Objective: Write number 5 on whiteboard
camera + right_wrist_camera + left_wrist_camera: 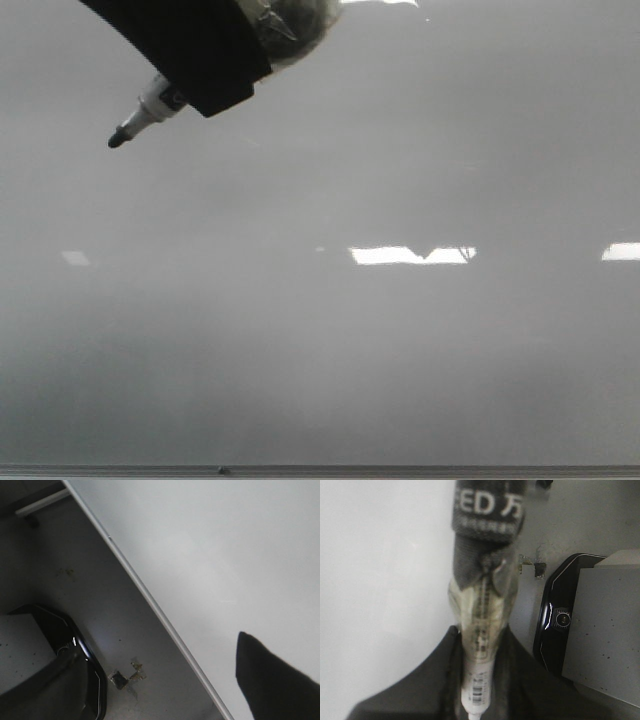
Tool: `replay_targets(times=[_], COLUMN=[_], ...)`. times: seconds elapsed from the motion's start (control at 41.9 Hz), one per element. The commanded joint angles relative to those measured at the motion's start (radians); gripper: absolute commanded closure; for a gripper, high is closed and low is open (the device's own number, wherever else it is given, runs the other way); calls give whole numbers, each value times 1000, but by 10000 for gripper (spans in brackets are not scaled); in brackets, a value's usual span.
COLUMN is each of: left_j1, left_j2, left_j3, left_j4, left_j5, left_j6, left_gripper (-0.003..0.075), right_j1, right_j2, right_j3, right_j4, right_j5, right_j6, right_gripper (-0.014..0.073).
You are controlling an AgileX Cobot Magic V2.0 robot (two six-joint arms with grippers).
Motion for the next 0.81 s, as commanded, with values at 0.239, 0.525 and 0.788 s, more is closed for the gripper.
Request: replay_targets(times=[0.239,0.525,0.788], left_j1=[-16,-16,-16], left_j2=[-34,-34,-34], left_j3=[-34,-34,-34], left_j4=[-11,-11,-11], left_j5=[-57,-65,-73], left_j6=[60,100,100], left_gripper=[741,741,741], right_j1=[165,249,271], right_j2=[102,220,299], right_j3=[-118,-228,-299], right_j4=[43,187,272], right_j5=[-57,-97,-105], right_j6=[-101,-220,-264], right_gripper=[-27,-27,-20])
